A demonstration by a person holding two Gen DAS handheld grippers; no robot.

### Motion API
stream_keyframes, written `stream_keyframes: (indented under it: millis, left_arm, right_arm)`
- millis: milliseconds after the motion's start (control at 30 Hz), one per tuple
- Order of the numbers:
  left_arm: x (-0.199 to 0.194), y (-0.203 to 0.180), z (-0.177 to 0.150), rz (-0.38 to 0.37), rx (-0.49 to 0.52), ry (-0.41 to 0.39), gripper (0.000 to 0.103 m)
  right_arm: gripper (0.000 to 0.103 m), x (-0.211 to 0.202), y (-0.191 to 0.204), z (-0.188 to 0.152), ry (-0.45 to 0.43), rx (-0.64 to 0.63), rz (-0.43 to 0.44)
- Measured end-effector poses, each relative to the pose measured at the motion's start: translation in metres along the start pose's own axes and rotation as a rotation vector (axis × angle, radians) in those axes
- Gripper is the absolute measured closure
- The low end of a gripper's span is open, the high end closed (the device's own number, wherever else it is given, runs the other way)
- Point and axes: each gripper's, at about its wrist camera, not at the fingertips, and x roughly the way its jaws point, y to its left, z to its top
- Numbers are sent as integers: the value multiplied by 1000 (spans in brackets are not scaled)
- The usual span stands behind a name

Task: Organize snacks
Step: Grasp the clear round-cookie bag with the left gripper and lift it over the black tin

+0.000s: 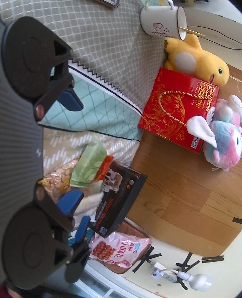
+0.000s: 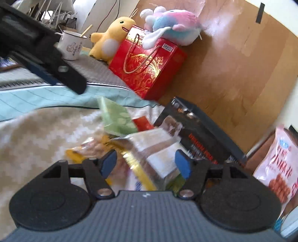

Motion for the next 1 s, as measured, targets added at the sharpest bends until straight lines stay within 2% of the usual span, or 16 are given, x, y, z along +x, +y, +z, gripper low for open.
stream_keyframes:
  millis: [33, 100, 200, 267, 333, 367, 467, 633, 667, 700, 733, 767, 800, 867, 933, 1000]
  left_arm:
    - [1, -1, 1, -3, 3, 8, 8]
    - [4, -5, 3, -15, 17, 16, 8]
    - [11, -20, 11, -56, 59, 18, 8]
    - [19, -35, 19, -94, 96, 22, 8]
    - [31, -51, 26, -142, 124, 38, 8]
    - [37, -59, 29, -162, 134, 47, 7]
    - [59, -84, 37, -198, 169, 69, 7]
    - [97, -114, 46, -185, 272, 101, 7]
    - [106, -117, 48, -194, 275, 123, 7]
    - [113, -118, 50, -205, 275, 145, 7]
    - [120, -121, 52, -213, 276, 166, 7]
    - [125, -123, 53, -222, 283, 186, 12]
    - [129, -125, 53, -226, 292, 205, 16]
    - [135, -130, 51, -229, 318, 242, 36]
    - [137, -130, 47, -231, 336, 280, 43]
    - [135, -127, 41, -230, 348, 312, 44]
  right_arm:
    - [55, 2, -9, 0, -6, 47, 25]
    - [82, -4, -30, -1, -25, 190, 61]
    - [85, -19, -74, -17, -64, 515, 111]
    - [86, -32, -109, -44, -105, 771, 149]
    - [97, -44, -134, -73, -128, 965, 139]
    - [101, -51, -140, -83, -133, 1007, 111]
    - [100, -59, -153, -108, -107, 1056, 25]
    - [88, -69, -153, -128, -68, 1028, 18]
    - [78, -75, -148, -130, -69, 999, 20]
    - [61, -75, -144, -129, -68, 973, 22]
    - [53, -75, -142, -127, -64, 950, 30]
    - [45, -74, -142, -127, -61, 940, 45]
    - [44, -72, -141, -124, -59, 927, 66]
    - [43, -67, -137, -118, -47, 879, 107]
    - [39, -62, -128, -109, -29, 815, 141]
    - [29, -58, -115, -99, -16, 724, 162]
